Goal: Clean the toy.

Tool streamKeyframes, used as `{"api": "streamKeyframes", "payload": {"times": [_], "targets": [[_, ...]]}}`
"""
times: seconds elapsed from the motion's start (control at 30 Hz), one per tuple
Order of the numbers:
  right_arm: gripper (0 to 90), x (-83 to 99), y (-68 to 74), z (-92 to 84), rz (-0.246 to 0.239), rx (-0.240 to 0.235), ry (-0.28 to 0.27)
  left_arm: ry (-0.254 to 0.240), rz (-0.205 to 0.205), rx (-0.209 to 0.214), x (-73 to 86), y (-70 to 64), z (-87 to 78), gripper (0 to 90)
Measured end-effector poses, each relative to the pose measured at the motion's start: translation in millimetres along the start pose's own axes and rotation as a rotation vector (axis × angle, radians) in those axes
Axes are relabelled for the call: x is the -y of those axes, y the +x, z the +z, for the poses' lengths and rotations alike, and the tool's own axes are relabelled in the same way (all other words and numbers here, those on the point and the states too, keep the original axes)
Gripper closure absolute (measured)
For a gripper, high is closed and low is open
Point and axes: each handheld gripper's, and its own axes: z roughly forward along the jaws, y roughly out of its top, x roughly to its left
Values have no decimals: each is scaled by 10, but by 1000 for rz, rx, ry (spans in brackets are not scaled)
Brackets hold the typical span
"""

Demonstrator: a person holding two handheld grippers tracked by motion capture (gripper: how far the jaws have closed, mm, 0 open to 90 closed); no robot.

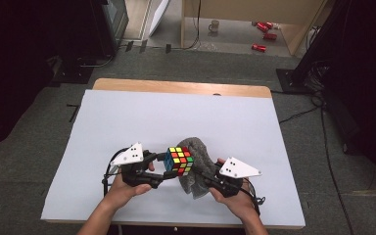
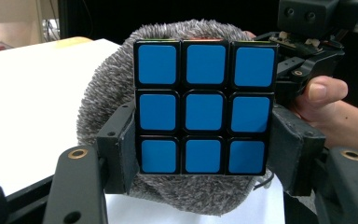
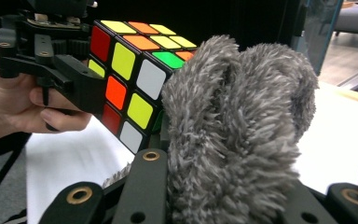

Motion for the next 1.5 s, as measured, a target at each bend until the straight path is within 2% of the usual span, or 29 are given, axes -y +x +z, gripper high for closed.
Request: {"api": "streamKeyframes", "payload": {"times": [0.13,0.27,0.33,0.43,0.53,0.63,0.7,0.8,0.9,1.0,1.07,1.17,1.33,1.5], "targets": [[775,33,30,29,-20,-48,32,-17,-23,-31,-9,51,-55,351],[775,4,47,9,-37,-70,19,-7,-31,-1,2,77,-65,351],[774,-8,30,-16,-34,-67,3,3,-15,3,5,57,-53,351],[775,4,13,-35,-30,-83,-6,-10,-22,9,-8,53,-57,351],[775,30,44,-4,-52,-105,23,-36,-41,-9,-19,71,-89,351],[774,56,73,58,-57,-91,49,-82,-66,-45,-39,91,-138,351],[774,97,98,115,-43,-92,63,-113,-80,-68,-56,96,-169,351],[773,182,177,240,-34,-75,92,-140,-79,-106,-79,65,-182,351],[774,222,279,350,-19,-73,85,-169,-88,-127,-89,19,-156,351],[774,220,413,417,-32,-83,71,-191,-97,-129,-92,-22,-115,351],[775,203,501,443,-44,-86,58,-191,-104,-113,-95,-39,-93,351],[775,181,537,440,-44,-77,43,-181,-105,-97,-90,-60,-57,351],[776,154,516,404,-37,-33,17,-156,-93,-75,-68,-104,29,351],[778,146,418,358,-22,41,0,-142,-92,-72,-56,-88,45,351]]}}
